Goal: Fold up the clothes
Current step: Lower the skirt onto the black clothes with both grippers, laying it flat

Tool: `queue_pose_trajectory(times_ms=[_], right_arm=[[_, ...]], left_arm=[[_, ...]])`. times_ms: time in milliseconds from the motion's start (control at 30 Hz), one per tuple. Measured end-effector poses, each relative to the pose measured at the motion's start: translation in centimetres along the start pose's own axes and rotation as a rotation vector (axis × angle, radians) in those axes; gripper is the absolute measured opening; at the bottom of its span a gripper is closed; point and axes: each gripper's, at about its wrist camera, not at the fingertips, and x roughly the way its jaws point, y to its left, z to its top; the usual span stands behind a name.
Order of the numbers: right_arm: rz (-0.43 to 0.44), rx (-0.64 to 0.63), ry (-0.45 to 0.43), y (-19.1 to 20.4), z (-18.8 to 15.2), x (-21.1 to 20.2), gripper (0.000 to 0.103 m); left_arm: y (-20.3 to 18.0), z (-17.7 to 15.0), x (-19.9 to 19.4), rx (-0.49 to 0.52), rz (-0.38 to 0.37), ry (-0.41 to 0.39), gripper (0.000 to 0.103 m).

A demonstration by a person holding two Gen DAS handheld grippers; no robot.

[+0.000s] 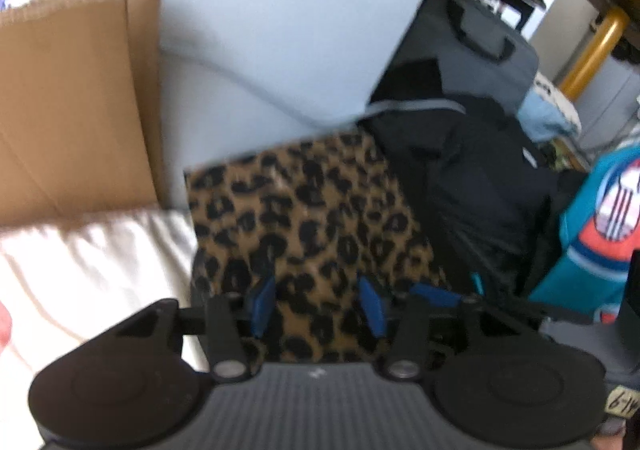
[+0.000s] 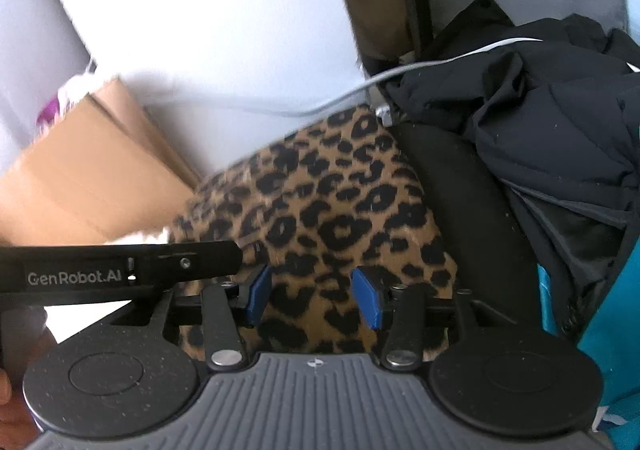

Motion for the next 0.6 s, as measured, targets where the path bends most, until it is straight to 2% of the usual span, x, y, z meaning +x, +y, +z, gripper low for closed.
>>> queue_pose_trajectory(times_ms=[133, 300, 567, 600], right_arm=[[0.003, -0.041, -0.005, -0.1, -1.0, -0.7, 0.052], [-0.001, -0.016, 0.001, -1.3, -1.9, -1.3, 0.052], [-0.087, -0.023, 0.013, -4.1, -5.4, -3.5, 0.051], [-0.101, -0.025, 0.012, -4.3, -5.6, -4.0, 0.051]], left_arm=[[-0.1, -0.4, 0.2, 0.043, 0.010, 0.001, 0.049], [-0.2, -0.9, 0.4, 0.097, 0.024, 0.002, 0.050], [-0.7, -1.5, 0.4, 0.186, 0.053, 0.001, 0.050], [-1.0, -1.5, 0.0, 0.200, 0.065, -0.001, 0.046]])
